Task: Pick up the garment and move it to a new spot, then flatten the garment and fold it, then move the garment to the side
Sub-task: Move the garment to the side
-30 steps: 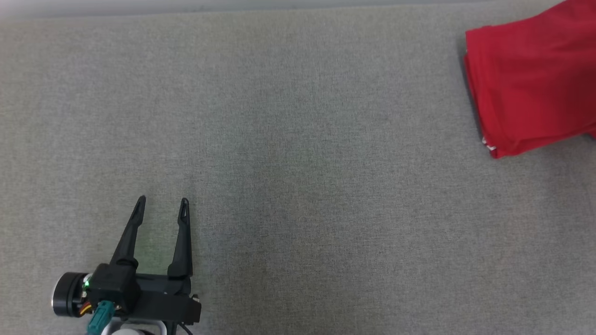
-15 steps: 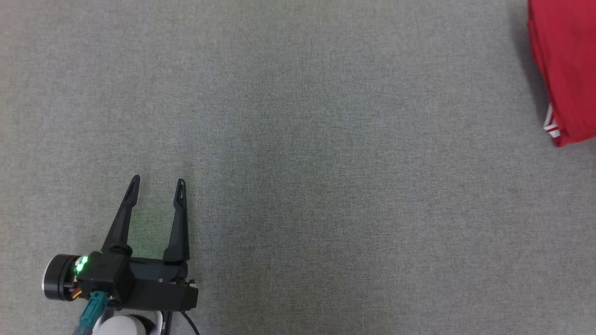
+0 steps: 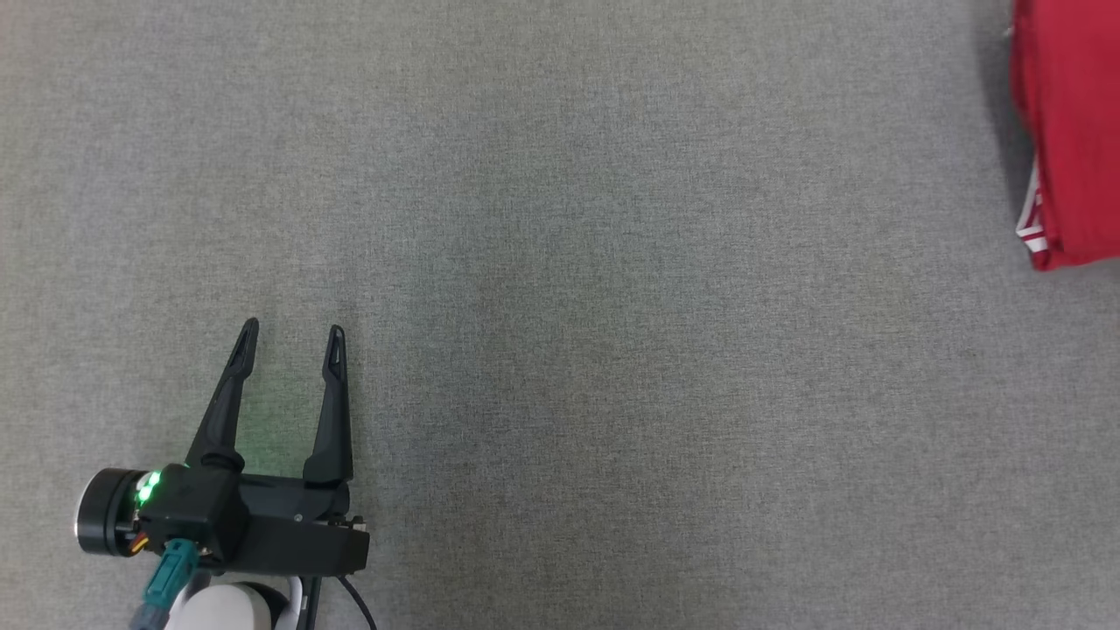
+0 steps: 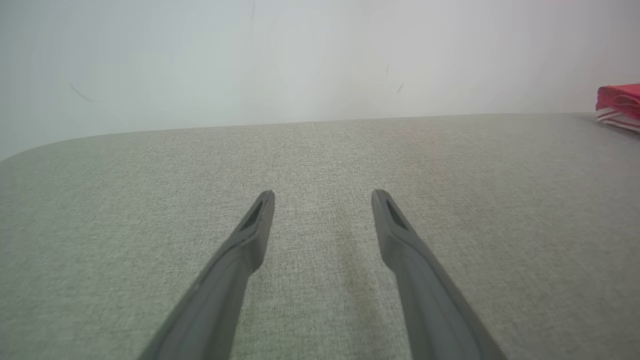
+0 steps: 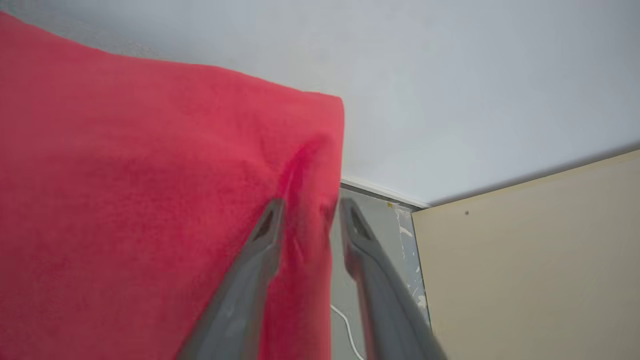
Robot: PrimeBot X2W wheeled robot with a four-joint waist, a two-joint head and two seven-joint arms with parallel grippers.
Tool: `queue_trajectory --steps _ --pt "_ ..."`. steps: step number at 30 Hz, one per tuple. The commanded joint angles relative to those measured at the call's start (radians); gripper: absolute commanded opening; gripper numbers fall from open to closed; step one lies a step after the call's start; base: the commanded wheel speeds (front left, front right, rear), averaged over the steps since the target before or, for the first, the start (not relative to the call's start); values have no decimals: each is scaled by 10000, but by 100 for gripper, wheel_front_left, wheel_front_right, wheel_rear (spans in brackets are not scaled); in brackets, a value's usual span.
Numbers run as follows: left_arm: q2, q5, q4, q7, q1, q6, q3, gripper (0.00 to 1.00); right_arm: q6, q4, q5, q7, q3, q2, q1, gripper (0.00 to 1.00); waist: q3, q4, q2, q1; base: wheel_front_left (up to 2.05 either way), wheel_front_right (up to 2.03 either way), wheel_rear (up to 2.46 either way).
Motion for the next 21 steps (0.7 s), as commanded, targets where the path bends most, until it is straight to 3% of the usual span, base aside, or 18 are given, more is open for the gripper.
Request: queue_trajectory --steps 1,7,16,21 --pt "23 -79 7 -9 -73 15 28 100 -2 -5 -112 -96 -10 26 -75 100 -23 -3 -1 0 0 0 0" --pt "9 -112 103 -9 172 14 223 100 -2 40 -937 -776 -200 248 -470 100 -422 -57 -1 0 0 0 0" --pt "-58 -156 297 -9 899 17 684 100 -2 -139 -1020 -3253 -1239 1594 239 100 -1620 -221 -1 0 0 0 0" --pt "-82 -209 390 -9 1377 38 984 100 -2 -669 -1188 -3892 -1913 2369 1217 100 -2305 -315 -1 0 0 0 0"
